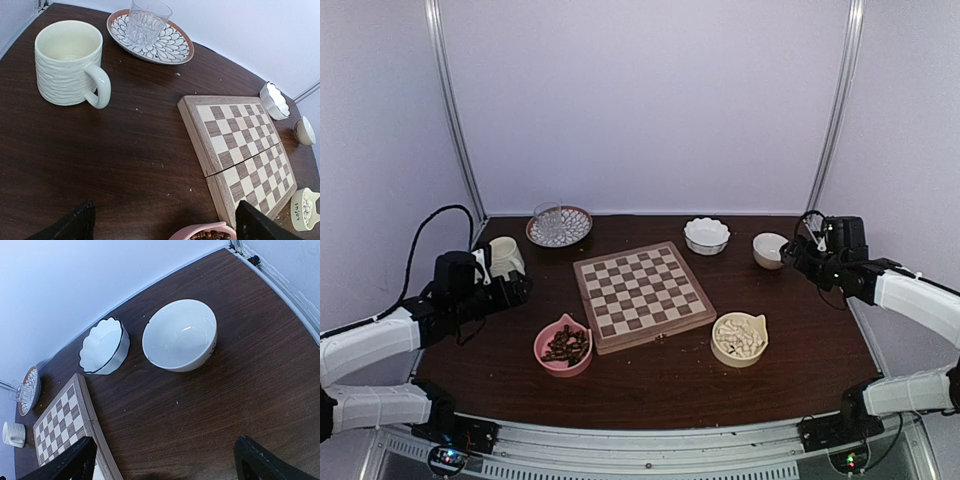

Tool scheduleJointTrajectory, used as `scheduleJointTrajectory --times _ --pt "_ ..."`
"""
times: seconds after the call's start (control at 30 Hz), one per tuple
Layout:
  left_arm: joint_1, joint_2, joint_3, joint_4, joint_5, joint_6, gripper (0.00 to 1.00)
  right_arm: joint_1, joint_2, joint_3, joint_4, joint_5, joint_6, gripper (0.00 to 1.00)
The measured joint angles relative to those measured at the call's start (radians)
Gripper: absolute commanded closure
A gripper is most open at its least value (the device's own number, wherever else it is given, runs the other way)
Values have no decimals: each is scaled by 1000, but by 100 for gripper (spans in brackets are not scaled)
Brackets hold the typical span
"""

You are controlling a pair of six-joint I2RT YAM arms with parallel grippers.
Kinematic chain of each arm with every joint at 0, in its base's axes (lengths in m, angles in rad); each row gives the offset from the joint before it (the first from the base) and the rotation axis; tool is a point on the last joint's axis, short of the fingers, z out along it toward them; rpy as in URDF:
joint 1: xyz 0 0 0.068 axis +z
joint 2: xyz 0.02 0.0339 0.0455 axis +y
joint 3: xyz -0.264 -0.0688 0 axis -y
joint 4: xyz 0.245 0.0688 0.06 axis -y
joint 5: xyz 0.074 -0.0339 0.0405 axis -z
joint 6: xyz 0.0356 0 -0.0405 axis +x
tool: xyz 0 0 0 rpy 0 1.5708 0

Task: Set up the chess pieces on the board
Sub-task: Pick up the pawn from the storage box.

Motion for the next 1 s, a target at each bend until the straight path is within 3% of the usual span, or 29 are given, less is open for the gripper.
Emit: scheduleJointTrajectory --times 0.2,0.57,0.8,1.0 --pt "0 -33 0 -1 18 29 4 0 4 0 -4 6 6 0" --pt "0 -11 0 24 188 104 13 -6 15 0 -39 21 23 5" --pt "-26 12 0 19 274 152 30 -6 8 0 -35 0 22 4" --pt "-135 -15 0 -54 278 219 43 -6 10 0 -29 -18 21 1"
